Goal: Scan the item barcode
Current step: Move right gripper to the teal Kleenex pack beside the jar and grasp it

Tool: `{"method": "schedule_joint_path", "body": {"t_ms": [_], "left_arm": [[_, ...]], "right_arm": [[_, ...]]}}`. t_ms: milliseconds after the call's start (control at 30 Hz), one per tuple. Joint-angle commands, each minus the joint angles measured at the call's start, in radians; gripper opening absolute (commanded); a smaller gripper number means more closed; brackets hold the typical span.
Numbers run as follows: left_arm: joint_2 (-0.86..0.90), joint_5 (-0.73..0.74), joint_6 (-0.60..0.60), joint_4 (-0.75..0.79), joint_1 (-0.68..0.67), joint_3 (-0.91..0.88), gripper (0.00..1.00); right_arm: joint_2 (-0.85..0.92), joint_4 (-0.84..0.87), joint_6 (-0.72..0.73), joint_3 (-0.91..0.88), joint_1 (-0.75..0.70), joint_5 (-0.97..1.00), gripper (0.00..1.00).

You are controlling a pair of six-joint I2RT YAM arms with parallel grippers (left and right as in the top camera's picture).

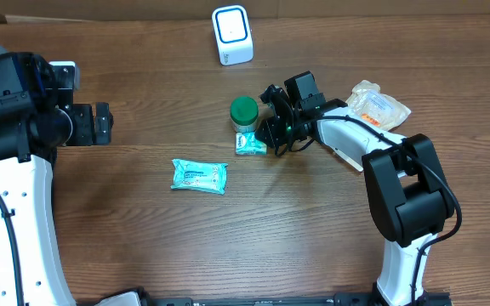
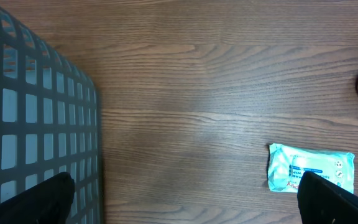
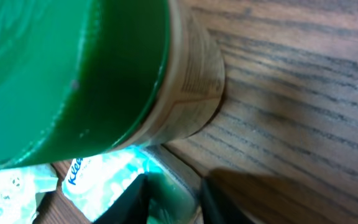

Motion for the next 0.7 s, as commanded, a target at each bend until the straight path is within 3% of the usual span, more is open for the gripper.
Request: {"method": "schedule_joint_path", "body": {"t_ms": [0, 133, 233, 267, 300, 400, 567, 667], "left_arm": [[-0.011, -0.003, 0.015, 0.000, 0.005, 0.023, 1.00], [-0.011, -0.003, 0.015, 0.000, 0.005, 0.023, 1.00], [-0.011, -0.003, 0.015, 0.000, 0.005, 0.023, 1.00], [-0.011, -0.003, 0.015, 0.000, 0.005, 0.023, 0.99], [-0.011, -0.003, 0.015, 0.000, 0.005, 0.023, 1.00], [-0.011, -0.003, 0.015, 0.000, 0.005, 0.023, 1.00], [-0.011, -0.003, 0.015, 0.000, 0.005, 0.023, 1.00], [-0.011, -0.003, 0.015, 0.000, 0.005, 0.023, 1.00]], "right_arm": [[0.011, -0.034, 0.009, -0.006, 0.003, -0.010, 0.21], [0.010, -0.126, 0.068, -0.006, 0.003, -0.025, 0.12], [0.010, -0.209, 0.167, 0.005, 0.002, -0.025, 0.11], [0.010, -0.232, 0.190, 0.010, 0.002, -0.025, 0.13], [0.008, -0.295, 0.229, 0.024, 0.002, -0.034, 0.23], [0.001, -0.407, 0.241, 0.053, 0.003, -0.082, 0.39], [-0.020, -0.583, 0.236, 0.105, 0.003, -0.122, 0.45], [-0.026, -0.620, 0.154, 0.117, 0.003, -0.122, 0.45]]}}
